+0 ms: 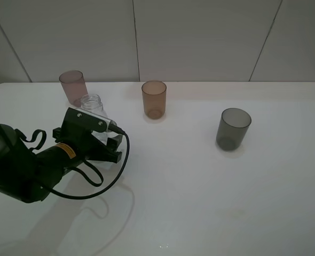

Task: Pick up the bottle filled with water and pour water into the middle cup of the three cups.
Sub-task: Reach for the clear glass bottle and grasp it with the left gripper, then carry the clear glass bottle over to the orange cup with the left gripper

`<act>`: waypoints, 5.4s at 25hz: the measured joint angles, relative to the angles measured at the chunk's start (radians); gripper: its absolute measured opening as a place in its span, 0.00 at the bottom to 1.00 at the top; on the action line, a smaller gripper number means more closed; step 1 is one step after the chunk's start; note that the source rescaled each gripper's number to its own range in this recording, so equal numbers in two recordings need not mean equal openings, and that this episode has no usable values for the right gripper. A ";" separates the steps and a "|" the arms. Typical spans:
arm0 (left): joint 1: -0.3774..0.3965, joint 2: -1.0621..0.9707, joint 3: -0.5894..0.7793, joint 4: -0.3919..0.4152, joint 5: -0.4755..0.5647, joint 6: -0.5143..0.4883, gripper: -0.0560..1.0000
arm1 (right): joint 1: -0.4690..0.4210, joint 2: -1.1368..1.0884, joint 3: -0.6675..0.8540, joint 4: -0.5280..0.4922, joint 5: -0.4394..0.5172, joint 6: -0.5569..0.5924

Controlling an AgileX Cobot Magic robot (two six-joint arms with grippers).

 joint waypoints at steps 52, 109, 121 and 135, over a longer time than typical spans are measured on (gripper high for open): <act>0.000 -0.400 -0.162 -0.040 0.562 0.438 0.06 | 0.000 0.000 0.000 0.000 0.000 0.000; 0.065 -0.118 -0.944 1.099 1.693 0.098 0.06 | 0.000 0.000 0.000 0.000 0.000 0.000; 0.059 -0.102 -0.944 1.155 1.711 0.153 0.06 | 0.000 0.000 0.000 0.000 0.000 0.000; 0.048 -0.024 -1.016 1.225 1.728 0.188 0.06 | 0.000 0.000 0.000 0.000 0.000 0.000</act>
